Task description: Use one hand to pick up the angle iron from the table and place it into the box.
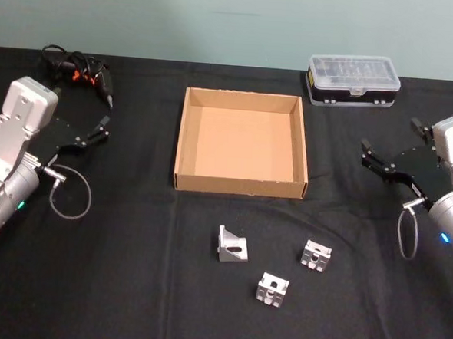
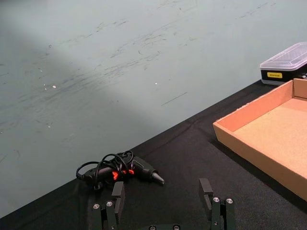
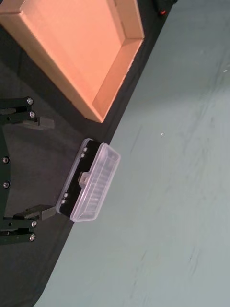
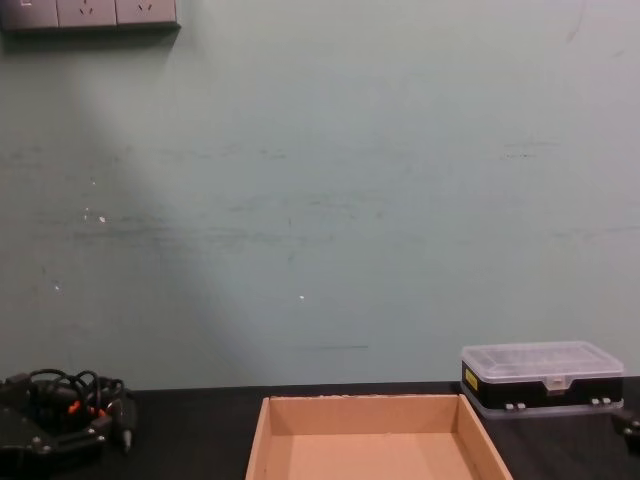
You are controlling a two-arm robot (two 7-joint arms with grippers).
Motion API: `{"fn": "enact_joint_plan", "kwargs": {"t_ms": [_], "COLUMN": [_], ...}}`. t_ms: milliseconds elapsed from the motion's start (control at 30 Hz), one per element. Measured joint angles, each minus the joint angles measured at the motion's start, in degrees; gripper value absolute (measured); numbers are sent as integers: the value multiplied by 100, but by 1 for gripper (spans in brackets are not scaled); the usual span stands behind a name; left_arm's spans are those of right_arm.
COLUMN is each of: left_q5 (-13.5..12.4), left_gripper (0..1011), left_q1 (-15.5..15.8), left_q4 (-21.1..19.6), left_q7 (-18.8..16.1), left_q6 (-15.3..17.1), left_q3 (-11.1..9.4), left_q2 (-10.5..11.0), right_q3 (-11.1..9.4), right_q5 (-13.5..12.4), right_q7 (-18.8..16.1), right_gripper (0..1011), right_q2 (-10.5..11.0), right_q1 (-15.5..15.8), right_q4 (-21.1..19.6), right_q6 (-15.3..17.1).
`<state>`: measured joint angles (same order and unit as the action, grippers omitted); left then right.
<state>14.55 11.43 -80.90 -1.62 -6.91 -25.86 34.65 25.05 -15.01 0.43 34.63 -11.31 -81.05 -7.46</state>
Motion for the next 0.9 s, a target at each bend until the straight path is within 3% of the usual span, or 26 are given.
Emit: {"fn": "enact_joint_plan", "kwargs": {"t_ms": [333, 500, 600, 833, 900], "left_q5": [0, 0, 0, 0, 0], "left_gripper": [1011, 1011, 1011, 1011, 1011], "left_q1": [0, 0, 0, 0, 0], "left_q4": [0, 0, 0, 0, 0], "left_q7": [0, 0, 0, 0, 0], "left_q6": [0, 0, 0, 0, 0], "left_q3": [0, 0, 0, 0, 0], "left_q2": [0, 0, 0, 0, 0], "right_q3": [-245, -325, -380, -367, -352], "right_q5": [-329, -632, -844, -993, -988], "right_q7": [-554, -1211, -1726, -2540, -2660], "right_gripper": [1003, 1003, 1003, 1003, 1003], "right_q2": [207, 596, 943, 1502, 1577], "right_q1": [245, 539, 872, 1412, 1482], "right_q4": [-438, -944, -1347, -1897, -1957], "right_q6": [-6, 200, 228, 179, 171]}}
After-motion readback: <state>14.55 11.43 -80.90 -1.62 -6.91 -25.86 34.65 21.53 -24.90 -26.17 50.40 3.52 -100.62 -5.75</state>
